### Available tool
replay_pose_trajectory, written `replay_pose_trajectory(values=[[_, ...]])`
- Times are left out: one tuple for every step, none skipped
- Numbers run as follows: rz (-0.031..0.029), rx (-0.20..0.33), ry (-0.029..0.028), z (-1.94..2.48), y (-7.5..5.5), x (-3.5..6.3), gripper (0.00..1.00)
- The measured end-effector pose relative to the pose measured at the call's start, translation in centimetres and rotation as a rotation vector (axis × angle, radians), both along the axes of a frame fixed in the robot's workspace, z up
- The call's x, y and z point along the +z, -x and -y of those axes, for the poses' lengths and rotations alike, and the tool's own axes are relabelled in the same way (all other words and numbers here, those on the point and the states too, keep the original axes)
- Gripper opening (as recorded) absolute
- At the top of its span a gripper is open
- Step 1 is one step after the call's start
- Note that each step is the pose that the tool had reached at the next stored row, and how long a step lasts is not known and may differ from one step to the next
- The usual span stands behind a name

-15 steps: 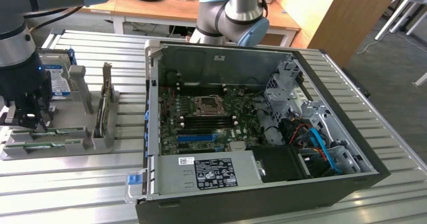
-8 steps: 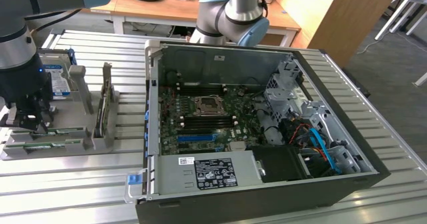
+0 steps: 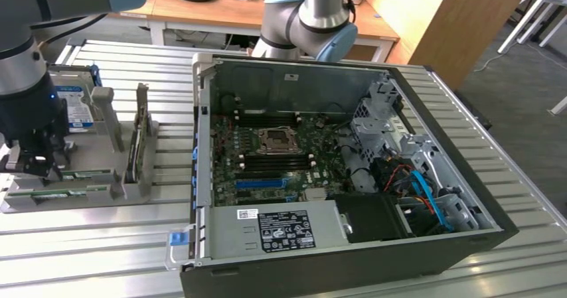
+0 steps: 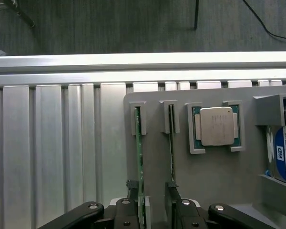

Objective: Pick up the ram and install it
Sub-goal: 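Pick up the ram and move it above insertion slot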

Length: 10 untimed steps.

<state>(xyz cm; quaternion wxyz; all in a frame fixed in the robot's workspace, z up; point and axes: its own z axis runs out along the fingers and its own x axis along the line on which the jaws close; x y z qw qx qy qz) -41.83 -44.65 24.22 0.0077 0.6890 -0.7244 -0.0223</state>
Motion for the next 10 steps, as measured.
replay_pose_trajectory(values=[[-0.0001,0.000,0.0000,0.09,0.00,0.00,0.36],[0.0000,0.000,-0.0001,0.18,0.01,0.00,0.36],[0.0000,0.000,-0.0001,0.27,0.01,0.00,0.36],[0.0000,0.000,0.0000,0.37,0.01,0.00,0.36],[0.0000,0.000,0.0000,0.46,0.01,0.00,0.36],[0.0000,0.000,0.0000,0.54,0.01,0.00,0.36],[0.0000,0.000,0.0000,0.61,0.01,0.00,0.36],[0.0000,0.000,-0.0001,0.65,0.01,0.00,0.36],[0.0000,0.000,-0.0001,0.65,0.01,0.00,0.36],[0.0000,0.000,-0.0001,0.65,0.01,0.00,0.36]])
